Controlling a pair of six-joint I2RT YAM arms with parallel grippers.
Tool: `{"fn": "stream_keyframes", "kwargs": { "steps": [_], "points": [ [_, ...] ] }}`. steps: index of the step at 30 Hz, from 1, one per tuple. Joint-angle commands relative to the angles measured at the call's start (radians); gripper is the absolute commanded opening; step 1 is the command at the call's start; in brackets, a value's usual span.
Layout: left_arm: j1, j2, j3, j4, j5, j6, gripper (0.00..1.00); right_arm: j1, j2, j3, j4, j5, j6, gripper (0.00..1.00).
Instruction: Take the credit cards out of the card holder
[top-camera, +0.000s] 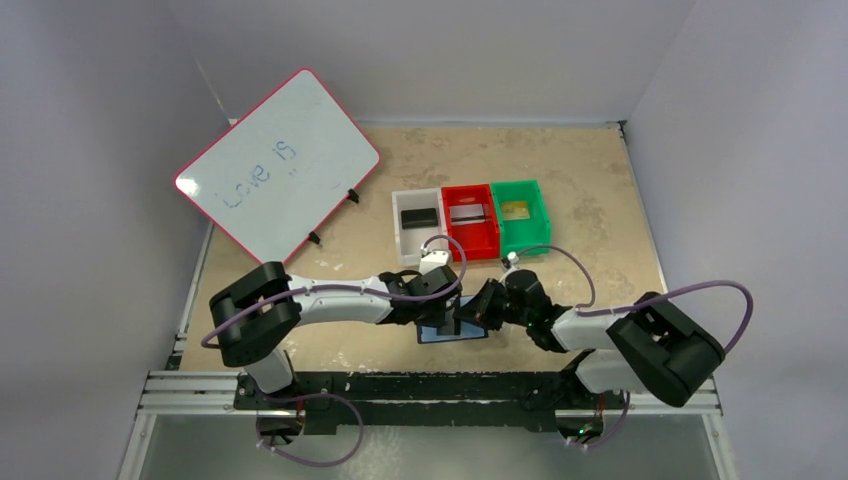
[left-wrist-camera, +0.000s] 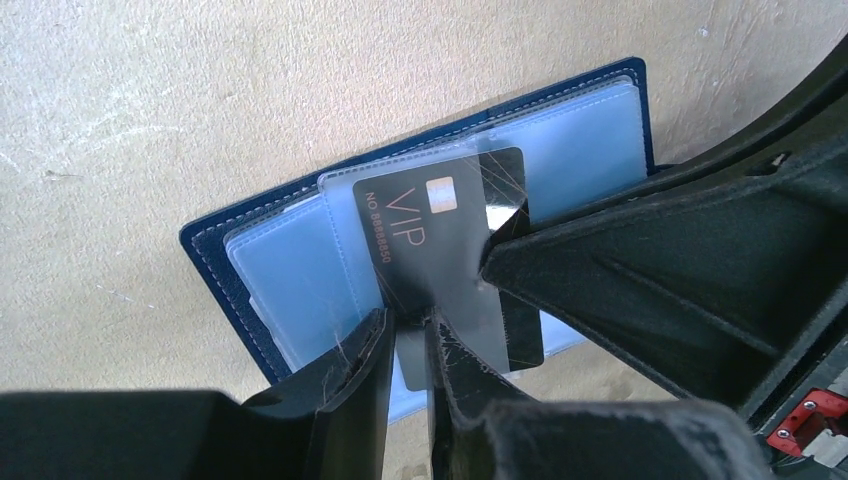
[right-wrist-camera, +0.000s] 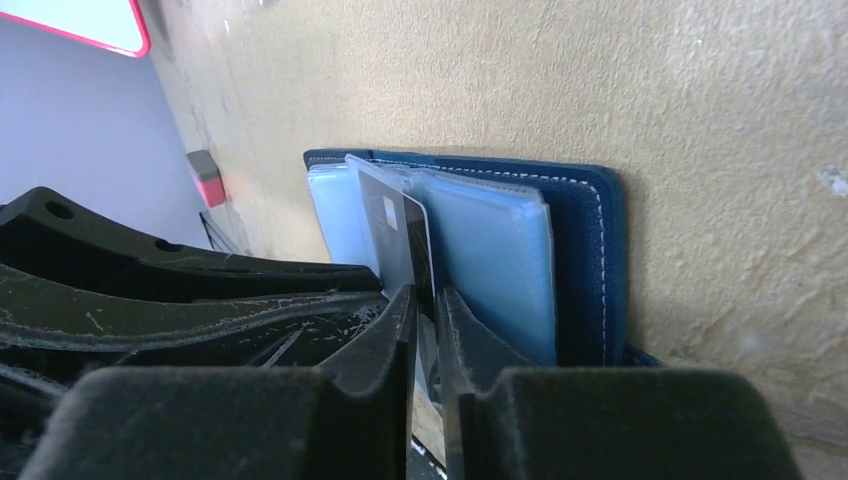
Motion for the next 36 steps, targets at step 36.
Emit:
{"fn": "stream_keyframes", "kwargs": {
  "steps": [36],
  "points": [
    [-0.012,0.005,0.009,-0.073,-0.058,-0.002,0.17,-0.014,-0.168,-0.001,-0.211,0.088,0.001,0.01]
  ]
}}
